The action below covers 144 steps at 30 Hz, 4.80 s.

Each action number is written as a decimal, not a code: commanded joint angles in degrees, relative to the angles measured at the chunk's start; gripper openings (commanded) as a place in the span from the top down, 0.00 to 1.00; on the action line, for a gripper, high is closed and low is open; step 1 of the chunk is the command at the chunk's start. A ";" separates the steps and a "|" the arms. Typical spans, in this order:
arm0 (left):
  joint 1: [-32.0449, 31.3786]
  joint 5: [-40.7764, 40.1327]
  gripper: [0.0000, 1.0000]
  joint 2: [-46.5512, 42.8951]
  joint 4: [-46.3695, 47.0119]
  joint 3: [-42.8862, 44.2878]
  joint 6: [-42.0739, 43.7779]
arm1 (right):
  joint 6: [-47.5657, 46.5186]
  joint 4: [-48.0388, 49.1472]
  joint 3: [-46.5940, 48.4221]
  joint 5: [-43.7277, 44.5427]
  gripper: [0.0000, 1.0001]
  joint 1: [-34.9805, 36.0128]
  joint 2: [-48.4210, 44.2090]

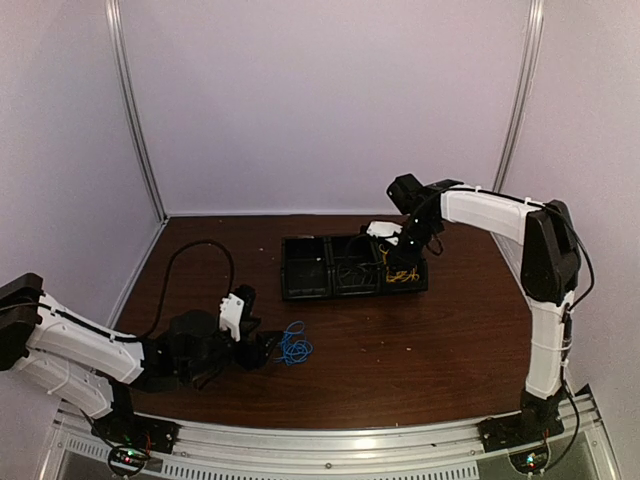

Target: Untangle the cables

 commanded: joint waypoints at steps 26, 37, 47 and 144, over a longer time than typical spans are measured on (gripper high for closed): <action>-0.14 0.41 0.35 1.41 4.21 0.68 -0.46 | 10.38 -1.59 17.58 -20.02 1.00 -0.02 7.50; -0.14 -0.85 0.35 -2.87 1.64 -0.76 -1.70 | 14.71 7.22 18.36 -20.07 1.00 0.48 16.02; -0.14 -2.29 0.34 -3.30 1.38 -0.91 -1.15 | 14.80 9.96 9.62 -14.55 0.63 2.72 3.52; 9.93 6.59 1.00 33.15 45.91 1.54 -2.12 | 9.45 0.19 36.87 -46.83 1.00 12.73 -19.41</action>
